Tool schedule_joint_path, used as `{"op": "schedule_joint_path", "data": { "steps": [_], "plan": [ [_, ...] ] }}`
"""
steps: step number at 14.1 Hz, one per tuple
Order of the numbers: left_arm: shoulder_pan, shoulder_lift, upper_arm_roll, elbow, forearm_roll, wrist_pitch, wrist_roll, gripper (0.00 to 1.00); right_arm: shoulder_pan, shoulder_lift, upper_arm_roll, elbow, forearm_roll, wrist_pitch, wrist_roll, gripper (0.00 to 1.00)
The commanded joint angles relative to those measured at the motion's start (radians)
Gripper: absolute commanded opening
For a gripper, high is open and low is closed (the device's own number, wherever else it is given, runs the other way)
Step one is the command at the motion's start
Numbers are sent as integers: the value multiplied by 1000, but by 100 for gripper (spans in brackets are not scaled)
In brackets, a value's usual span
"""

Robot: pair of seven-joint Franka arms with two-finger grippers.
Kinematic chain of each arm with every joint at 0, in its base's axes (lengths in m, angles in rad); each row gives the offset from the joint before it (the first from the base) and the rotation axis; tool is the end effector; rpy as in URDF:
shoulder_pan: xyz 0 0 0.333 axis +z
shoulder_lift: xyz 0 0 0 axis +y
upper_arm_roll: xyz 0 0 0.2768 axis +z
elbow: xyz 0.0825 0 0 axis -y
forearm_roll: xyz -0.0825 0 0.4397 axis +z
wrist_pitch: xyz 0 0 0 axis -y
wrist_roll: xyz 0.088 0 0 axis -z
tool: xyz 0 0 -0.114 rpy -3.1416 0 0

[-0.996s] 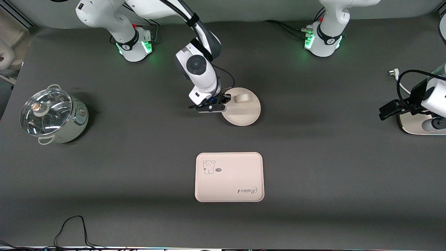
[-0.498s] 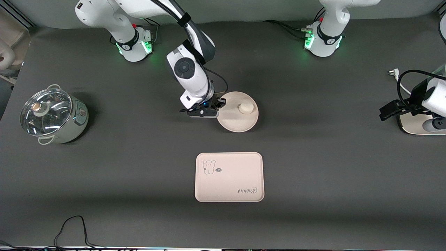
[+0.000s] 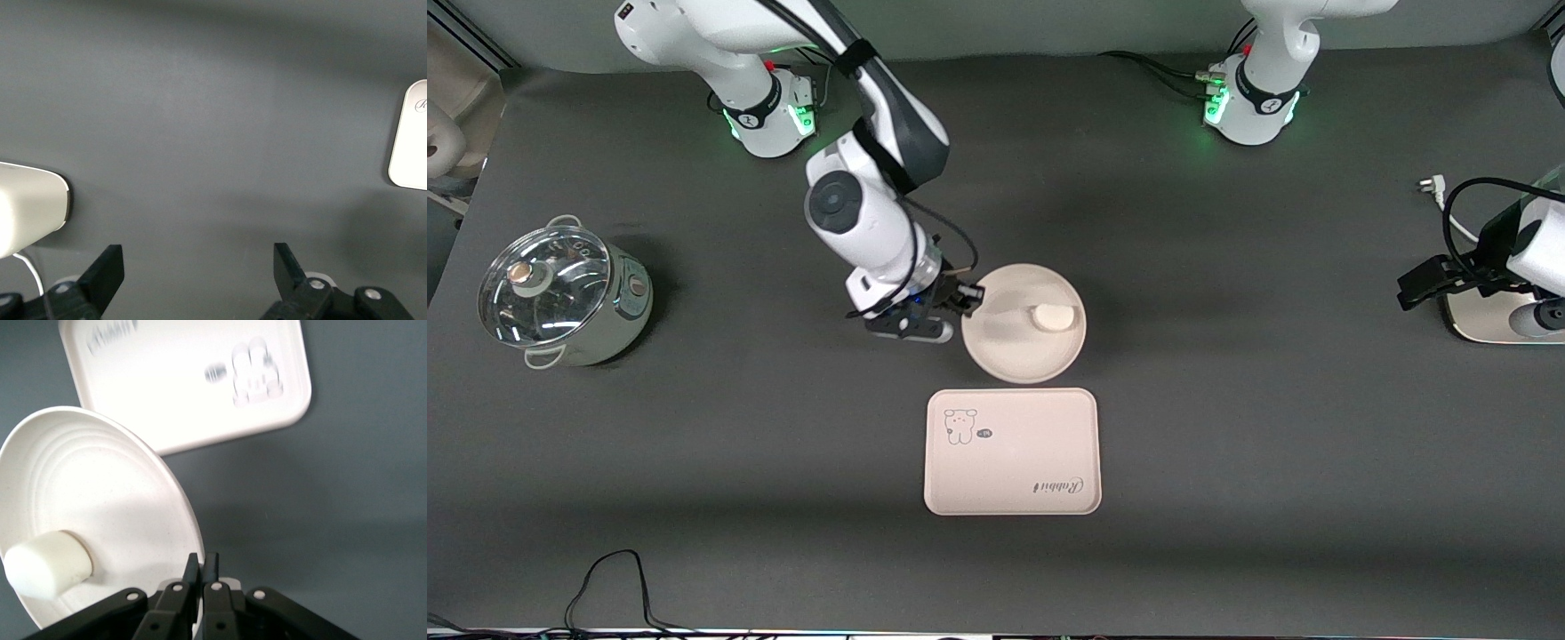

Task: Place bun in plate and plate on tray
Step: 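Slide the plate with the right gripper onto the cream tray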

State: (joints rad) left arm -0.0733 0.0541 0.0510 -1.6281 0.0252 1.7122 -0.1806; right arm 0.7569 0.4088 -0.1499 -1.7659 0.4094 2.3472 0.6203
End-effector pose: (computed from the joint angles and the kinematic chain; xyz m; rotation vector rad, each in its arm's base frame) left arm 0.6347 -0.0122 0.5268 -3.1073 -0.2413 -0.0510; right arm 0.5689 0.4112 0.2791 -2.8037 0.3636 0.0028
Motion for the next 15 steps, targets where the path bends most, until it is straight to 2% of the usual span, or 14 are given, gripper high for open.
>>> {"op": "schedule_joint_path", "data": {
  "steps": [1, 7, 15],
  "plan": [
    [1, 4, 3, 13, 1, 4, 18, 100, -24, 131, 6, 188, 52, -25, -30, 0],
    [4, 4, 3, 13, 1, 4, 20, 100, -93, 333, 6, 445, 51, -22, -19, 0],
    [4, 4, 4, 13, 1, 6, 20, 100, -131, 413, 6, 497, 42, -17, -33, 0]
  ]
}}
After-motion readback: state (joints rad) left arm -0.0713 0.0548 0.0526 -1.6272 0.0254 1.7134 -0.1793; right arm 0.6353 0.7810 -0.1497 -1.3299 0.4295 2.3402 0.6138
